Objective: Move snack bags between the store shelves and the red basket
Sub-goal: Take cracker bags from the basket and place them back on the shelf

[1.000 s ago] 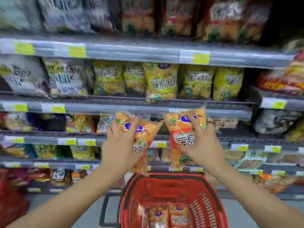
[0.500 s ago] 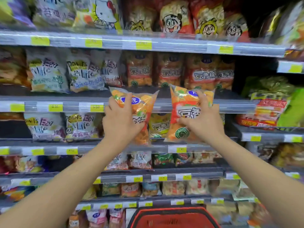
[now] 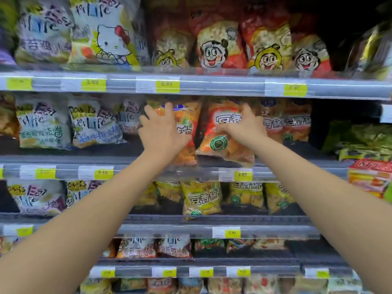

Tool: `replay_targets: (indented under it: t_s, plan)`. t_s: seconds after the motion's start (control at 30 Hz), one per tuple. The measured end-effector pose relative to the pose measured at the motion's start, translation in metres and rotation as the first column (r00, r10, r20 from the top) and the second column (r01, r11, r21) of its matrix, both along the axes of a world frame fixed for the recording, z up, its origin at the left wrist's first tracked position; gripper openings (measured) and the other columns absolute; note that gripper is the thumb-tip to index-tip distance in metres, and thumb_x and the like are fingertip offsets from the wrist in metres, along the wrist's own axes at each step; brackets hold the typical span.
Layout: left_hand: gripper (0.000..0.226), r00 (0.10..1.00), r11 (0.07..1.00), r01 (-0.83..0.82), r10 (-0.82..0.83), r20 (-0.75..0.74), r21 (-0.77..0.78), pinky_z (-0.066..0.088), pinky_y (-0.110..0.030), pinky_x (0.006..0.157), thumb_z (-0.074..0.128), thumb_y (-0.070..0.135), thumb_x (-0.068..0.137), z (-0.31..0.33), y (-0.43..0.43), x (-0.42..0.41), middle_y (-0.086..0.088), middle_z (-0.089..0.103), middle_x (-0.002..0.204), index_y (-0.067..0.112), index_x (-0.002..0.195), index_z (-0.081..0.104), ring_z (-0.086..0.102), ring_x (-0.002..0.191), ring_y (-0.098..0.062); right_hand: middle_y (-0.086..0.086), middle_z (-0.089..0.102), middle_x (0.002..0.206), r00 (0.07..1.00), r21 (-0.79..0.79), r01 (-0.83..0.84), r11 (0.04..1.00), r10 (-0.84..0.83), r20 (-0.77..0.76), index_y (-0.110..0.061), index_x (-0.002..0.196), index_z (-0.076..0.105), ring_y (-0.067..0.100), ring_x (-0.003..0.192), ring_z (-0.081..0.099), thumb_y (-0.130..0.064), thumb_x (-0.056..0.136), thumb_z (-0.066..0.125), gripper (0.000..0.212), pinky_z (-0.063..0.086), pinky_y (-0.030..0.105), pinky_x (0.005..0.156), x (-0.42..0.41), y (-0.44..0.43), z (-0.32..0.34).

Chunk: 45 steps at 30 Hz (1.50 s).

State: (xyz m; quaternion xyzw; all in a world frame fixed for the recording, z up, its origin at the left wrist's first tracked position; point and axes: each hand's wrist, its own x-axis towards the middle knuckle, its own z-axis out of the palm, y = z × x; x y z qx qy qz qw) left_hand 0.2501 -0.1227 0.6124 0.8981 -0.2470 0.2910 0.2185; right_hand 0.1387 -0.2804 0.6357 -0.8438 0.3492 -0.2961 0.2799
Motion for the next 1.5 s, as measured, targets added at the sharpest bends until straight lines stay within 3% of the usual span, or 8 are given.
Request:
replay_targets:
  t_s: [0.13, 0.23, 0.5, 0.73, 0.9, 1.17, 1.33, 1.5]
  plan:
    - [0.093, 0.999, 0.999, -0.042, 0.043, -0.006, 0.034, 0.047, -0.049, 0.085, 0.063, 0.070, 0.070, 0.003, -0.028, 0.023, -0.029, 0.038, 0.137, 0.016, 0.140, 0.032, 0.046, 0.116, -0.046, 0.012, 0.046, 0.139, 0.999, -0.048, 0.021, 0.999, -0.023, -0.035, -0.022, 0.148, 0.026, 0.033, 0.123, 0.049, -0.061, 0.067, 0.074, 0.102, 0.047, 0.039, 0.096, 0.032, -0.020, 0.000]
    - [0.093, 0.998, 0.996, -0.055, 0.058, -0.035, 0.074, 0.045, -0.050, 0.089, 0.053, 0.075, 0.075, -0.005, -0.045, 0.041, -0.030, 0.041, 0.138, 0.018, 0.143, 0.026, 0.048, 0.118, -0.048, 0.016, 0.030, 0.149, 0.999, -0.030, 0.022, 0.999, -0.023, -0.037, -0.025, 0.147, 0.025, 0.037, 0.127, 0.044, -0.061, 0.069, 0.073, 0.098, 0.045, 0.040, 0.100, 0.050, -0.035, -0.006]
    - [0.088, 0.994, 0.992, -0.099, 0.096, -0.042, -0.078, 0.038, -0.050, 0.097, 0.058, 0.060, 0.084, -0.018, -0.068, 0.071, -0.031, 0.027, 0.143, 0.010, 0.146, 0.022, 0.031, 0.130, -0.043, 0.018, 0.049, 0.125, 0.997, -0.310, 0.055, 0.949, -0.070, -0.039, -0.016, 0.131, 0.044, 0.036, 0.117, 0.048, -0.066, 0.072, 0.068, 0.081, 0.045, 0.046, 0.097, 0.086, -0.056, -0.034]
    - [0.059, 0.988, 0.989, -0.134, 0.138, 0.067, -0.059, 0.045, -0.042, 0.070, 0.056, 0.063, 0.083, -0.043, -0.091, 0.095, -0.033, 0.044, 0.124, 0.037, 0.135, 0.045, 0.048, 0.100, -0.040, 0.025, 0.027, 0.142, 0.991, -0.355, 0.075, 0.932, -0.108, -0.073, -0.022, 0.138, 0.036, 0.040, 0.126, 0.034, -0.064, 0.076, 0.066, 0.081, 0.038, 0.048, 0.098, 0.107, -0.062, -0.055]
    - [0.066, 0.982, 0.989, -0.134, 0.141, 0.125, -0.061, 0.045, -0.042, 0.069, 0.049, 0.067, 0.085, -0.046, -0.096, 0.105, -0.038, 0.036, 0.137, 0.043, 0.143, 0.031, 0.050, 0.098, -0.041, 0.024, 0.026, 0.147, 0.995, -0.323, 0.055, 0.945, -0.079, -0.062, -0.026, 0.141, 0.033, 0.041, 0.131, 0.027, -0.062, 0.077, 0.067, 0.081, 0.035, 0.051, 0.100, 0.112, -0.064, -0.058]
    - [0.076, 0.999, 0.999, -0.033, 0.033, -0.014, 0.009, 0.043, -0.052, 0.088, 0.045, 0.073, 0.084, -0.035, -0.087, 0.099, -0.036, 0.016, 0.149, 0.037, 0.148, 0.025, 0.037, 0.120, -0.048, 0.024, 0.008, 0.154, 0.988, -0.250, 0.015, 0.968, -0.052, -0.144, -0.040, 0.150, 0.006, 0.043, 0.139, 0.019, -0.066, 0.069, 0.072, 0.108, 0.031, 0.055, 0.105, 0.103, -0.056, -0.045]
    - [0.080, 0.981, 0.997, 0.043, -0.030, -0.191, 0.067, 0.013, -0.061, 0.113, 0.044, 0.077, 0.081, -0.017, -0.067, 0.080, -0.029, 0.013, 0.153, 0.029, 0.144, 0.028, 0.010, 0.141, -0.048, 0.024, 0.017, 0.149, 0.951, -0.247, 0.039, 0.968, -0.111, -0.287, -0.032, 0.150, 0.002, 0.042, 0.137, 0.025, -0.075, 0.069, 0.063, 0.110, 0.032, 0.052, 0.107, 0.077, -0.039, -0.024]
    - [0.077, 0.999, 0.996, 0.040, -0.041, 0.012, 0.080, 0.016, -0.060, 0.112, 0.045, 0.064, 0.087, -0.032, -0.028, 0.035, -0.030, 0.019, 0.152, 0.018, 0.147, 0.029, 0.014, 0.140, -0.048, 0.026, 0.030, 0.141, 0.986, -0.432, 0.084, 0.898, -0.139, -0.096, -0.027, 0.151, 0.009, 0.043, 0.128, 0.034, -0.052, 0.084, 0.062, 0.089, 0.034, 0.050, 0.100, 0.028, 0.002, -0.045]
